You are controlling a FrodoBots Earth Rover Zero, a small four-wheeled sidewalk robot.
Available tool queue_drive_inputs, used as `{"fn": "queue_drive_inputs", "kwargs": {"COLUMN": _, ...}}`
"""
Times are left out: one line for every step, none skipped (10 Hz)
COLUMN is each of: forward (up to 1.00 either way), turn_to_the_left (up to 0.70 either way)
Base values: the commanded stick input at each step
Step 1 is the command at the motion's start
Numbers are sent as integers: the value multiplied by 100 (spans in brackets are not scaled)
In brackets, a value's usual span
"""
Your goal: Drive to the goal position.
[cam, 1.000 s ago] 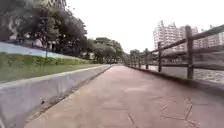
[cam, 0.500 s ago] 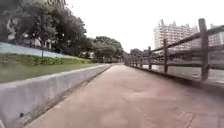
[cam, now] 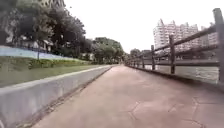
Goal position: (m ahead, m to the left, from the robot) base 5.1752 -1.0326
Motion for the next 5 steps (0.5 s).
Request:
{"fn": "queue_drive_inputs", "kwargs": {"forward": 97, "turn_to_the_left": 0}}
{"fn": "queue_drive_inputs", "kwargs": {"forward": 97, "turn_to_the_left": 0}}
{"fn": "queue_drive_inputs", "kwargs": {"forward": 97, "turn_to_the_left": 0}}
{"fn": "queue_drive_inputs", "kwargs": {"forward": 97, "turn_to_the_left": 0}}
{"fn": "queue_drive_inputs", "kwargs": {"forward": 97, "turn_to_the_left": 0}}
